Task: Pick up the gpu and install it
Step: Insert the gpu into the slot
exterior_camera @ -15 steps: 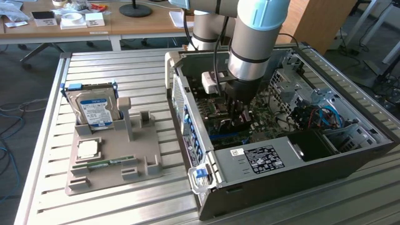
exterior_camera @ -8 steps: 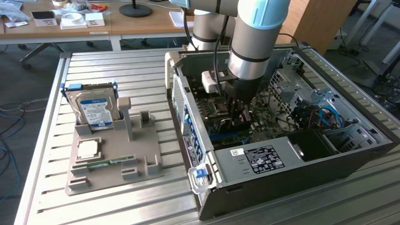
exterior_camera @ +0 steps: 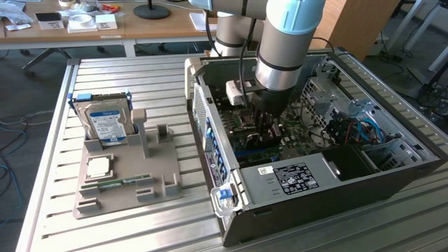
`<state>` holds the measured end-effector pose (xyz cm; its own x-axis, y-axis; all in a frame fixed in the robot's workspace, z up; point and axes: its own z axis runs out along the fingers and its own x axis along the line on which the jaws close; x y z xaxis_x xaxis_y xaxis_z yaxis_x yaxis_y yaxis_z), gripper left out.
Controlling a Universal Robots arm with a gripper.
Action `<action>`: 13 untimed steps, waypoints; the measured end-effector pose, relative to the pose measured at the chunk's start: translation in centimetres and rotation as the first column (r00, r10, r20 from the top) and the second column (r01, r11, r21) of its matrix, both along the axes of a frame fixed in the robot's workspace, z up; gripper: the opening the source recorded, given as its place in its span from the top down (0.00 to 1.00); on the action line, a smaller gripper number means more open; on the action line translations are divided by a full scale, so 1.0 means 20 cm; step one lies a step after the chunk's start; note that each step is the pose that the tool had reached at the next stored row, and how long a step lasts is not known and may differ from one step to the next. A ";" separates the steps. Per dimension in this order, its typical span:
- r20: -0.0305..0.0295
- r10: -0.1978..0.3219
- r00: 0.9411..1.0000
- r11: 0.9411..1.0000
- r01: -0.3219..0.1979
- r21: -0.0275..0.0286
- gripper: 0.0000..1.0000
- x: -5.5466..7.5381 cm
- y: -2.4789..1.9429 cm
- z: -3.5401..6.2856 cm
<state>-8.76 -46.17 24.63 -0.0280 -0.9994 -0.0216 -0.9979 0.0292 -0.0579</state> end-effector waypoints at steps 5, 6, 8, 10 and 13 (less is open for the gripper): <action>0.000 0.000 1.000 1.000 0.000 0.000 0.73 0.00 0.000 -0.010; 0.000 -0.001 1.000 1.000 0.001 0.000 0.73 0.00 0.000 -0.012; 0.000 0.000 1.000 1.000 0.000 0.000 0.73 0.00 0.000 -0.013; 0.000 0.000 1.000 1.000 0.000 0.000 0.73 0.00 0.000 -0.014; 0.000 0.000 1.000 1.000 0.000 0.000 0.73 0.00 0.000 -0.014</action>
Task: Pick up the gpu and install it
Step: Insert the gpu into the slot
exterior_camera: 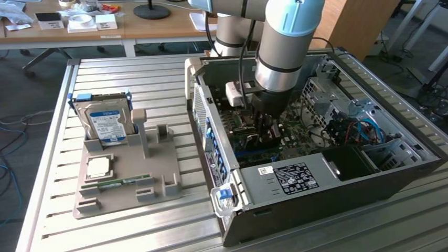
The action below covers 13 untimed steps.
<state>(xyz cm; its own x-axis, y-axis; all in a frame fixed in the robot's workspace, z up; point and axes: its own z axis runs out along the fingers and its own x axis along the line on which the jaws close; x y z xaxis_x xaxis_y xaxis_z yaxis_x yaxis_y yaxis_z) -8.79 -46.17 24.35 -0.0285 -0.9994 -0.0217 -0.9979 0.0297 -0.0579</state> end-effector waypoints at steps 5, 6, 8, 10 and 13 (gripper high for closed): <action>0.000 0.000 1.000 1.000 0.000 0.000 0.73 0.00 0.000 0.000; 0.000 0.000 1.000 1.000 0.000 0.000 0.73 0.00 0.000 0.000; 0.000 0.000 1.000 1.000 0.000 0.000 0.73 0.00 0.000 0.000; 0.000 0.000 1.000 1.000 0.000 0.000 0.73 0.00 0.000 0.000; 0.000 0.000 1.000 1.000 0.000 0.000 0.73 0.00 0.000 0.000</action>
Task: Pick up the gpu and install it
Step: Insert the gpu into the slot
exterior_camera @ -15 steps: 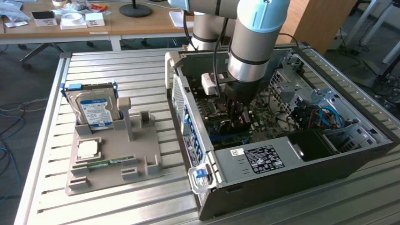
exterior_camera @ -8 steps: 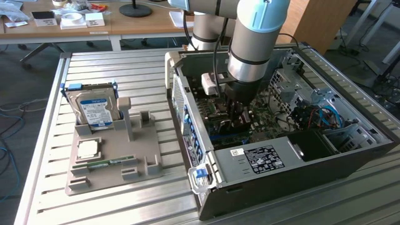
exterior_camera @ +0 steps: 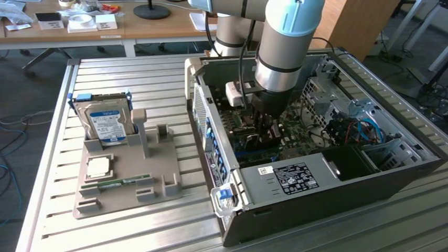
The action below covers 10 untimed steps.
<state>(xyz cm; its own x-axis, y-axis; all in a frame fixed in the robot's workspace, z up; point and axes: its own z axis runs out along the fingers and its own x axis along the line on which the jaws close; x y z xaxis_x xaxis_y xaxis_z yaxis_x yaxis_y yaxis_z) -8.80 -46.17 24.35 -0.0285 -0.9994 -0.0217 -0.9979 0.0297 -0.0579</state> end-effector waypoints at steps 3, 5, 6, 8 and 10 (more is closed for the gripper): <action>0.000 0.000 1.000 1.000 0.000 0.000 0.73 0.00 0.000 -0.002; 0.000 0.000 1.000 1.000 0.000 0.000 0.73 0.00 0.000 -0.004; 0.000 0.000 1.000 1.000 0.000 0.000 0.73 0.00 0.000 -0.005; 0.000 0.000 1.000 1.000 0.000 0.000 0.73 0.00 0.000 -0.006; 0.000 0.000 1.000 1.000 0.000 0.000 0.73 0.00 0.000 -0.007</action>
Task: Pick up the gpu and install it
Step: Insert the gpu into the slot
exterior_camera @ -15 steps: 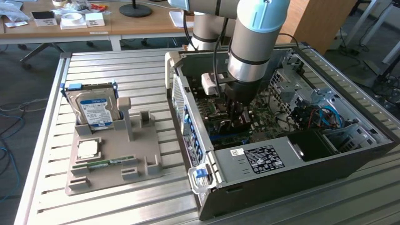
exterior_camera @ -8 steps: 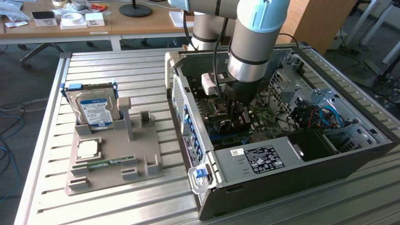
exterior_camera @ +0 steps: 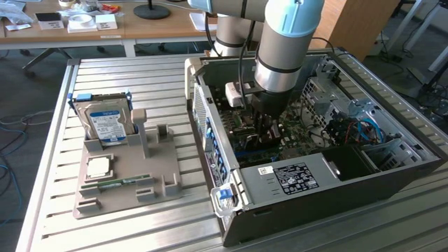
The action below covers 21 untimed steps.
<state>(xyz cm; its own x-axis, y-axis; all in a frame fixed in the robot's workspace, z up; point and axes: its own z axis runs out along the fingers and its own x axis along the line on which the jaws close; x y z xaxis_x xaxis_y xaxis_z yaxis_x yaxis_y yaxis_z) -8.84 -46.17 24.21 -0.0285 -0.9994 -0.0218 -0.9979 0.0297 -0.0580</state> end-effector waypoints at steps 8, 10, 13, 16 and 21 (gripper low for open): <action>0.000 0.000 1.000 1.000 0.000 0.000 0.73 0.00 0.000 -0.002; 0.000 0.000 1.000 1.000 0.000 0.000 0.73 0.00 0.000 -0.003; 0.000 0.000 1.000 1.000 0.000 0.001 0.73 -0.01 0.000 -0.008; 0.000 0.000 1.000 1.000 0.000 0.001 0.73 -0.01 0.000 -0.011; 0.000 0.000 1.000 1.000 0.000 0.002 0.73 -0.01 0.000 -0.019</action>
